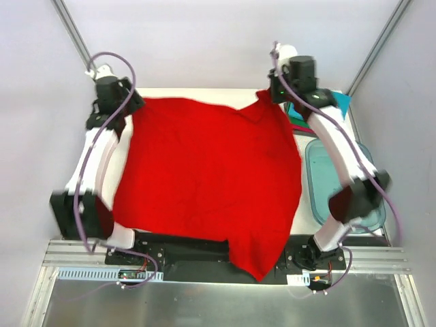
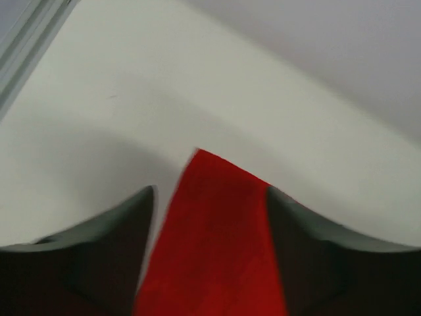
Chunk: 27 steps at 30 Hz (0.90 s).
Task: Fold and stack the t-shirts
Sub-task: Flatten out the tshirt
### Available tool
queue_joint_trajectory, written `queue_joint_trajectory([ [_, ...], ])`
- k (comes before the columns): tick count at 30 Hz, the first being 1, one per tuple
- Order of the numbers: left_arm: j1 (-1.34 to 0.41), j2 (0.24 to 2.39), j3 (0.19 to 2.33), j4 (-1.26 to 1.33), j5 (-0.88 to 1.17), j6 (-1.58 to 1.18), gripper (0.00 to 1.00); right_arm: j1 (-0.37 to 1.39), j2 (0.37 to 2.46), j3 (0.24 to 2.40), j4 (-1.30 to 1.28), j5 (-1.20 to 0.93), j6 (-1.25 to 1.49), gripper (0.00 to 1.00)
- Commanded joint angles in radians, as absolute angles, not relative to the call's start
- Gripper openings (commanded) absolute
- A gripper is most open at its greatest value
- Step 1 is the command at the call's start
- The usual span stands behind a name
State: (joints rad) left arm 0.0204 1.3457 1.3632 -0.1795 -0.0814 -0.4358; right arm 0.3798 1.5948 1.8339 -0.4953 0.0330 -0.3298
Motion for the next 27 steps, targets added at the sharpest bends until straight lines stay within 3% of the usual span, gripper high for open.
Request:
queue_joint_trajectory([
  [1, 0.023, 1.651, 1.379, -0.153, -0.238, -0.377, 0.87, 0.334, 1.892, 1.869, -0.373, -0.203, -0.29, 0.27],
  [2, 0.021, 1.716, 1.431, -0.217, -0.264, -0.391, 0.99, 0.333, 1.964, 1.932, -0.409, -0.163, -0.264, 0.52],
  [3, 0.025, 1.768, 1.483, -0.276, -0.284, -0.415, 0.99, 0.334, 2.042, 2.0, -0.47, -0.126, -0.243, 0.75],
  [4, 0.025, 1.79, 1.503, -0.31, -0.278, -0.432, 0.99, 0.334, 2.096, 2.076, -0.533, -0.108, -0.221, 0.9],
  [5, 0.023, 1.789, 1.5, -0.307, -0.255, -0.443, 0.99, 0.334, 2.133, 2.12, -0.588, -0.097, -0.204, 0.98],
  [8, 0.023, 1.734, 1.464, -0.304, -0.174, -0.466, 0.99, 0.353, 2.068, 2.042, -0.598, -0.057, -0.164, 0.96],
  [13, 0.023, 1.612, 1.326, -0.304, -0.002, -0.508, 0.99, 0.396, 1.812, 1.634, -0.503, 0.06, -0.054, 0.96],
  [18, 0.021, 1.546, 1.139, -0.305, 0.14, -0.551, 0.99, 0.4, 1.712, 1.355, -0.407, -0.066, 0.074, 0.96],
  [27, 0.025, 1.692, 1.074, -0.307, 0.126, -0.548, 0.99, 0.394, 1.897, 1.397, -0.433, -0.078, 0.113, 0.96],
])
